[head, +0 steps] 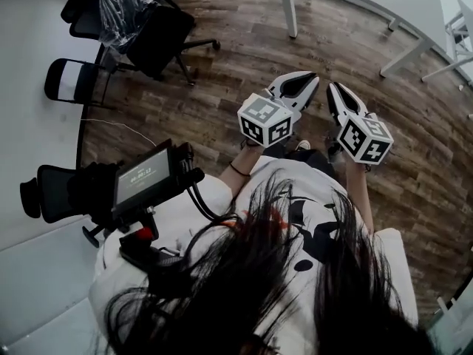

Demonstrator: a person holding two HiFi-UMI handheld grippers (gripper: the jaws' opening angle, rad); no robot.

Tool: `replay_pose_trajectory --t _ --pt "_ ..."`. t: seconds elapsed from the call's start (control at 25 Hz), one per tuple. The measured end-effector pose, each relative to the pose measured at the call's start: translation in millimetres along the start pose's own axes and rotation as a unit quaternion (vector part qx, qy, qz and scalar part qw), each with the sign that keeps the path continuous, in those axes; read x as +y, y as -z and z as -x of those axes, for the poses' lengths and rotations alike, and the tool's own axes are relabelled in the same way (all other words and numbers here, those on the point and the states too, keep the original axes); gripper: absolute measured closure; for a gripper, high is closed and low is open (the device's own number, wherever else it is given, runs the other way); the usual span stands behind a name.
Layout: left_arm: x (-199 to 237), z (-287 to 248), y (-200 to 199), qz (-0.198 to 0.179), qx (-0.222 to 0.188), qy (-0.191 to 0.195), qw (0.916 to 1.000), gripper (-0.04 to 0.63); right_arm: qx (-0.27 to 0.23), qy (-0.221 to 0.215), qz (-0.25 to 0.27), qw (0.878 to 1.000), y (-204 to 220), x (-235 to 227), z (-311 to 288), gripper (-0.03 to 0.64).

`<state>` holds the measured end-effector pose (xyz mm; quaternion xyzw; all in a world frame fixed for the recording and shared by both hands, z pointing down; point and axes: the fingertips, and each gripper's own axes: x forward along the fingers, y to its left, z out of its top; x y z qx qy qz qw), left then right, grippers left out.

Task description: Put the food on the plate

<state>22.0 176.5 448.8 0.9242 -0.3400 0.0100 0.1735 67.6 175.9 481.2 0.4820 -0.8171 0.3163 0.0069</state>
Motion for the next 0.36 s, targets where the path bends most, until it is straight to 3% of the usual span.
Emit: replay_pose_trajectory --t 0.36 --pt "0 -6 -6 -0.009 -0.005 0.009 0.9999 0.589 -0.028 0.015 -0.006 0.999 -15 -8 9 0.568"
